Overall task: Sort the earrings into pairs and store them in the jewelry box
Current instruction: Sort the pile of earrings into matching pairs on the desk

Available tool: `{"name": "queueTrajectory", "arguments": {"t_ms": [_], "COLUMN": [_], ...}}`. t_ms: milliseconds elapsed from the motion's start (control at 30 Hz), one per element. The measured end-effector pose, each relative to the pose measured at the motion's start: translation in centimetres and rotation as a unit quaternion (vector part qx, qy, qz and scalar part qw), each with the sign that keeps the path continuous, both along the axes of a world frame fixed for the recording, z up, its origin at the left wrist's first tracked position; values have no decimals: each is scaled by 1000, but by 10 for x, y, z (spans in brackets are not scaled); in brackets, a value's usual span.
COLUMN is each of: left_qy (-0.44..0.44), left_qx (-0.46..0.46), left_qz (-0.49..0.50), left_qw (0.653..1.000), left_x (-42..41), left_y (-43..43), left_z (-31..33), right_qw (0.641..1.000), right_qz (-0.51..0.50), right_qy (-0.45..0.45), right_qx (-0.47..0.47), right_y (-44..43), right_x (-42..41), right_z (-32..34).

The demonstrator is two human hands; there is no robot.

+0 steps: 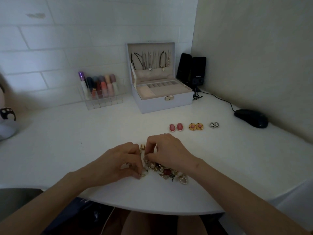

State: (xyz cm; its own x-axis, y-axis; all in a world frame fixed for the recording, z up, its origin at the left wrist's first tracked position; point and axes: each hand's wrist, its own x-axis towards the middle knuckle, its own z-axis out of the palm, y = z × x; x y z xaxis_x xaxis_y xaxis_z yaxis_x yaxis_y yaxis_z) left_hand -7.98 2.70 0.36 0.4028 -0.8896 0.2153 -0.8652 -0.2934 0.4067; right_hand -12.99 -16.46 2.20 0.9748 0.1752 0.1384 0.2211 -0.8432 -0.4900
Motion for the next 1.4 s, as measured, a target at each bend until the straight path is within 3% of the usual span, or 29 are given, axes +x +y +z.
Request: {"name": "queueTrajectory", "arguments": {"t_ms": [67, 200, 300, 433, 567, 867, 1000, 1167, 1400], "left_qy": [28, 130, 142, 163, 126, -1, -26, -37, -15], "left_qx": [-16, -72, -109, -121, -104, -30, -10, -8, -26], "left_qz": [-6, -9, -11, -3, 56, 113, 111, 110, 117], "left_qw": [999, 989, 984, 979, 985, 993, 993, 993, 993], "left_x": [0, 4, 9, 13, 18, 31, 36, 42, 45], "left_y": [-1, -4, -12, -27, -50, -109, -125, -131, -137], "left_z": [2, 14, 21, 24, 20, 7, 4, 0, 1], "right_qw": [999, 973, 951, 950, 940, 955, 963, 975, 981], "right_qz": [2, -12, -14, -25, -75, -217, -220, -187, -184], "right_qy": [14, 48, 45, 56, 44, -8, -23, 53, 5], "right_qx": [42, 224, 307, 307, 329, 203, 151, 106, 58], "right_y": [-2, -12, -28, -45, -65, -96, -98, -106, -106], "right_x": [0, -1, -2, -4, -4, 11, 15, 13, 21], "right_z": [0, 9, 19, 21, 17, -6, -11, -6, -8]}}
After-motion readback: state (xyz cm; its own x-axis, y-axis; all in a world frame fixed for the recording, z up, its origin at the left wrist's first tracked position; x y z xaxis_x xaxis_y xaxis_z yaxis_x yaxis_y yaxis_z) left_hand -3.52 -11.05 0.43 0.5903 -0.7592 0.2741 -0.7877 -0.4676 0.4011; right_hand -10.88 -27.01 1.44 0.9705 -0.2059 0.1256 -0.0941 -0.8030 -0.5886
